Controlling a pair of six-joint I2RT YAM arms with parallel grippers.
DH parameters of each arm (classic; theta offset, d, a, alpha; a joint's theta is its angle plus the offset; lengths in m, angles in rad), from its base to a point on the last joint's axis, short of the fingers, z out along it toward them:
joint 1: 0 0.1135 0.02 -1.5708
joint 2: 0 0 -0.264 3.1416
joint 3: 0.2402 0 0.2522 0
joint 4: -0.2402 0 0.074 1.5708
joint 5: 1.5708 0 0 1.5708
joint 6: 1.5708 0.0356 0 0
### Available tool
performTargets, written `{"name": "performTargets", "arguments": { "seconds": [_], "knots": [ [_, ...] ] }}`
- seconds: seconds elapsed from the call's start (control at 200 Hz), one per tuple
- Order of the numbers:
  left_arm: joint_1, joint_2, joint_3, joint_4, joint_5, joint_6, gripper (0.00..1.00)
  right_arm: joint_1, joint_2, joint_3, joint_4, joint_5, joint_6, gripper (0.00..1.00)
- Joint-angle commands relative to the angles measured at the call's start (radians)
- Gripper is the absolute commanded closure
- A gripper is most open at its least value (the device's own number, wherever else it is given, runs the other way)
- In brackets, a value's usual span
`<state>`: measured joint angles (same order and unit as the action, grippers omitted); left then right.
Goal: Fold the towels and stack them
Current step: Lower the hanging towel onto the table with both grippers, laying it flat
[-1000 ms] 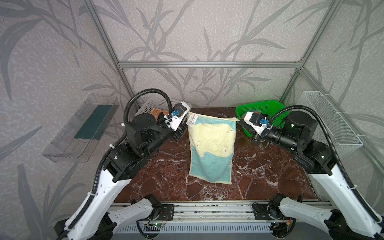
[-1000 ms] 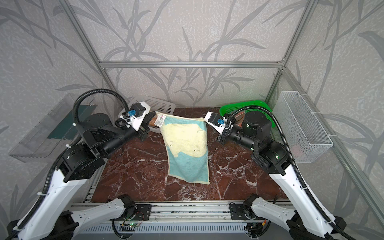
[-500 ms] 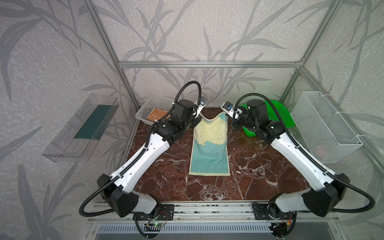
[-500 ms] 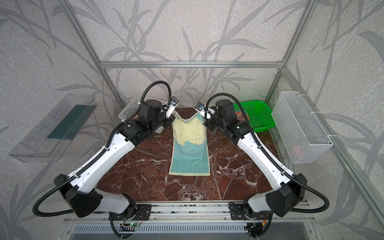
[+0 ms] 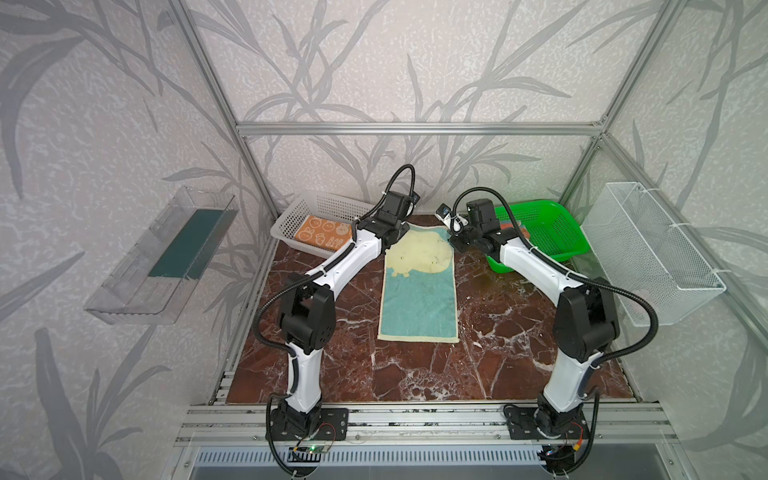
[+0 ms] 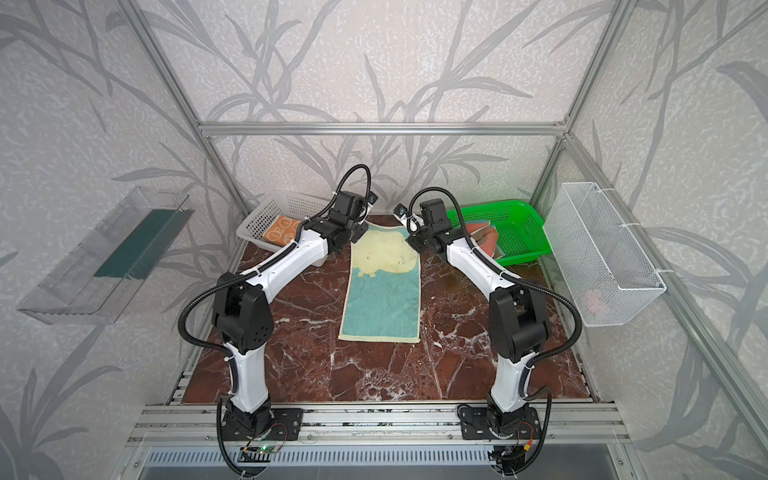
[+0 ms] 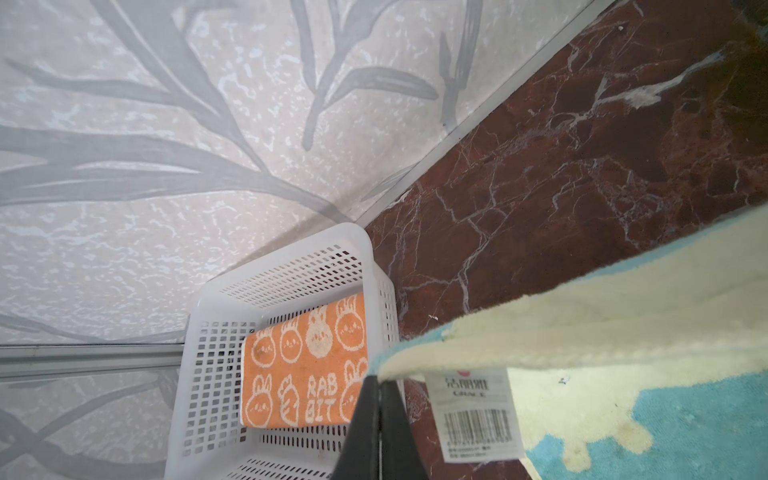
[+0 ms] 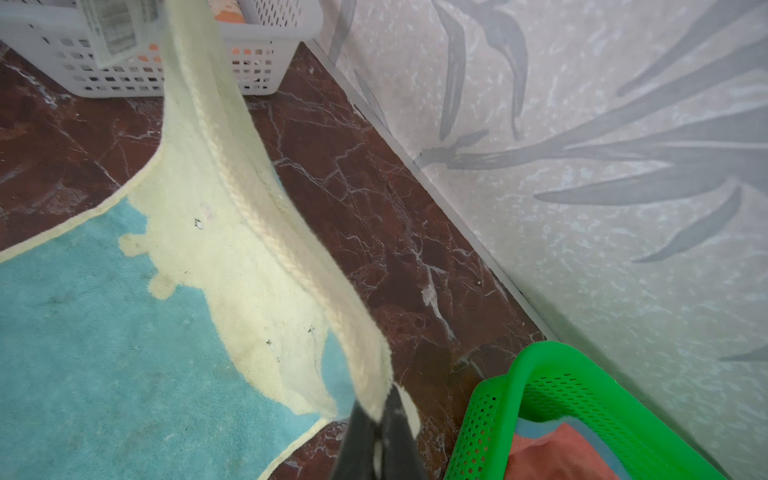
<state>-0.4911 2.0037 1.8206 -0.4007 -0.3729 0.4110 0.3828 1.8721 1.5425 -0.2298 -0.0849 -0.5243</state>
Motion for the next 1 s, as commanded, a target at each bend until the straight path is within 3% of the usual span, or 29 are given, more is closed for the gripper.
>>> {"name": "performTargets", "arguments": {
  "seconds": [0.0, 0.56, 0.995],
  "knots": [
    [0.006, 0.030, 0.059, 0.033, -0.021, 0.005, 1.00, -0.004, 0.016, 0.015, 0.057, 0.006, -0.011, 1.00],
    [0.008, 0.070, 0.012, -0.009, -0.016, -0.045, 1.00, -0.011, 0.033, -0.108, 0.104, -0.063, 0.016, 1.00],
    [-0.004, -0.096, -0.240, 0.017, 0.029, -0.156, 1.00, 0.047, -0.047, -0.225, 0.062, -0.085, -0.005, 1.00]
  ]
}}
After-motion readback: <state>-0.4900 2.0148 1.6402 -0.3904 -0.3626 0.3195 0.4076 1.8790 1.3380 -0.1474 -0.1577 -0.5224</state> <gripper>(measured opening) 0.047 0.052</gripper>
